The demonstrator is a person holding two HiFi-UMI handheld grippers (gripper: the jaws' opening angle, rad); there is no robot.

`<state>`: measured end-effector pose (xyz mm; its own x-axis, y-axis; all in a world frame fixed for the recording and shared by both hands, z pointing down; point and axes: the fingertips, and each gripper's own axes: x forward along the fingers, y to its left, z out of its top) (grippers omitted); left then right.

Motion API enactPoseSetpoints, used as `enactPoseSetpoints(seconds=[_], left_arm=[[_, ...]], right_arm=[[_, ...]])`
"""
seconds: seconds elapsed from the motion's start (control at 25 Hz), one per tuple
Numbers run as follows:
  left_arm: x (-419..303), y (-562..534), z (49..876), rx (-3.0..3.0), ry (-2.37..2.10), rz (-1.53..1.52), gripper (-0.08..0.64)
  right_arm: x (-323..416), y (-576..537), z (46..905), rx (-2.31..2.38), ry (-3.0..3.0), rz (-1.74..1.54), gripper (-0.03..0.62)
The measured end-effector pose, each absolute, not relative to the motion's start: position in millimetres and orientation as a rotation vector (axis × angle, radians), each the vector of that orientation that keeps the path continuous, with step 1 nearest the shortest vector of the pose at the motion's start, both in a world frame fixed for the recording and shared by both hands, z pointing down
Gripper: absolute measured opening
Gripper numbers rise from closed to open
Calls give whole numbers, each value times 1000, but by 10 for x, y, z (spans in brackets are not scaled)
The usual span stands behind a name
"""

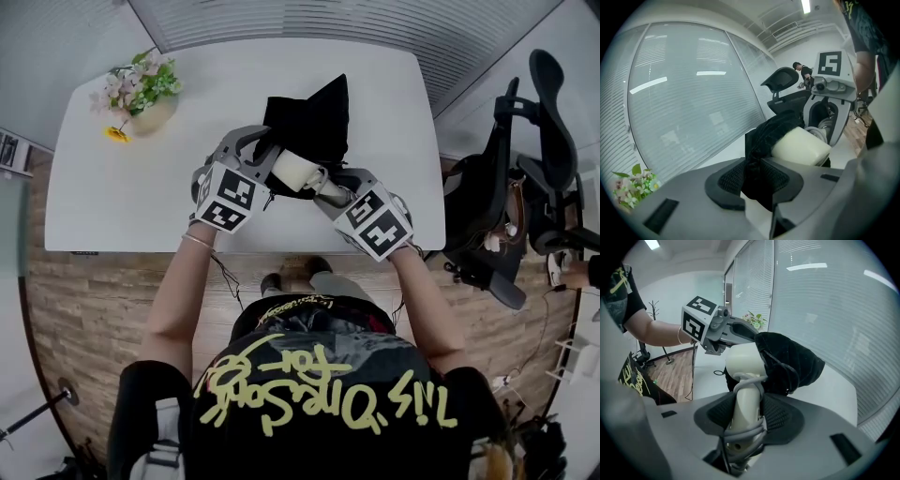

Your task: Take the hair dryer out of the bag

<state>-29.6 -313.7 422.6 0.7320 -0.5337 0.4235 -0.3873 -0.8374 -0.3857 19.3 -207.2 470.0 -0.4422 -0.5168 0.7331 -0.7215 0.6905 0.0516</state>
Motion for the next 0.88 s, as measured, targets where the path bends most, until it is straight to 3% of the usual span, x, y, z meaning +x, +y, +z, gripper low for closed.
enactPoseSetpoints(seconds=[0.44,0.64,0.88], left_arm=[[-553,-2603,4160,-2792,662,-818,204],[-611,-2591,4503,-2711,688,-995,138],[-646,-2918,4379,-2674,838,-916,29]], right_arm=[[376,-2176,4644,1011,-2169,402,189],[308,-2160,4594,973,-2196,403,189],[240,-2077,4570,887,-2224,368,189]])
